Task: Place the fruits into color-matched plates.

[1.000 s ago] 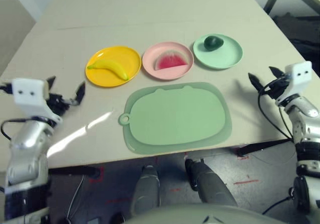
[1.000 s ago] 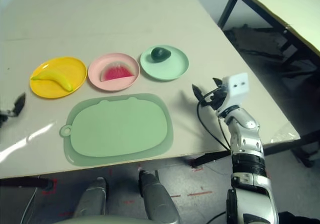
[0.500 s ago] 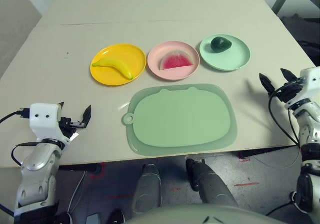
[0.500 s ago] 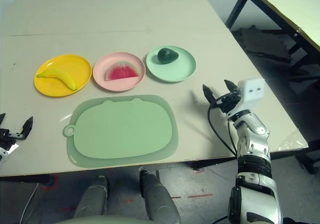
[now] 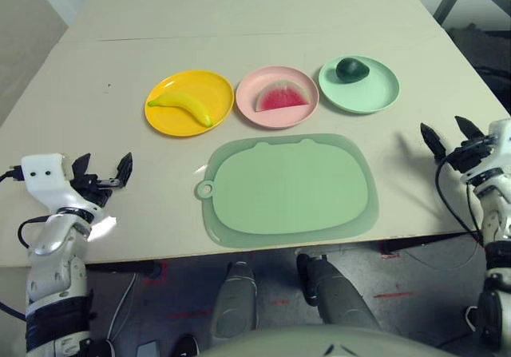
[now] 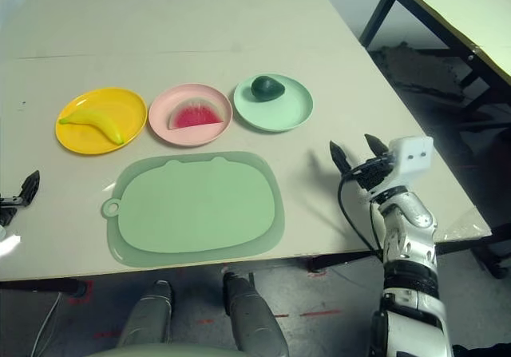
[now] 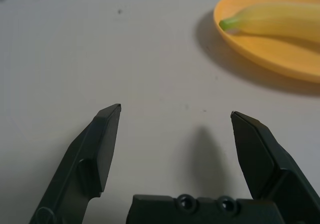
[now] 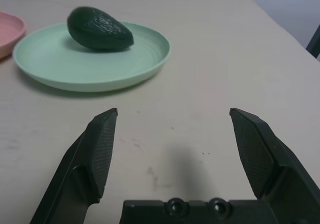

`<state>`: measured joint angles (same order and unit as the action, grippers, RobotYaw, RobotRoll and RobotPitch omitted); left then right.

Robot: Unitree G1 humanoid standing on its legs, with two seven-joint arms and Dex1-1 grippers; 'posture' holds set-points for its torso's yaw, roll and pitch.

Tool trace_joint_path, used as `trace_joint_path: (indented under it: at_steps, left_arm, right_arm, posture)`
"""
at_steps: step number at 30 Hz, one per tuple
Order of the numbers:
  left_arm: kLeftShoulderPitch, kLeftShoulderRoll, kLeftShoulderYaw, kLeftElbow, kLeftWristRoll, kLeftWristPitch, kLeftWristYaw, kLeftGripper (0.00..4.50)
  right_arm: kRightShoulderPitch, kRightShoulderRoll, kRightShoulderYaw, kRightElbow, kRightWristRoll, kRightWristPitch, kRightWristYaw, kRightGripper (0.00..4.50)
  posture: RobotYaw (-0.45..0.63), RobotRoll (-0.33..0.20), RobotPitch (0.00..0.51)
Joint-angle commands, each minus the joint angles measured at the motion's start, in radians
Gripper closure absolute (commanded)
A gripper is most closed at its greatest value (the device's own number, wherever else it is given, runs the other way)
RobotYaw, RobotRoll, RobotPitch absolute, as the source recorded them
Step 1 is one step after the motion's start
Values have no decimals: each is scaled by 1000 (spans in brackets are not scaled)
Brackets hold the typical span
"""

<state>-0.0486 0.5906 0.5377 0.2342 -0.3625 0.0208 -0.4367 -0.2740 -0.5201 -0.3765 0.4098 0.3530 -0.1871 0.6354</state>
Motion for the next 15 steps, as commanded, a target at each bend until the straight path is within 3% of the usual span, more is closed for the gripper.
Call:
trace_joint_path:
  at_steps: [1, 15]
  left_arm:
    - [-12, 12, 15, 53, -7, -25, -20, 32]
    - [-73, -15, -50, -12, 17, -10, 12, 32]
  right_arm:
    - [41, 15, 1, -52, 8, 35, -25, 0]
    - [22, 9, -20, -41, 21, 64, -54, 0]
  posture:
    - [-30, 0, 223]
    - [-33, 0, 209]
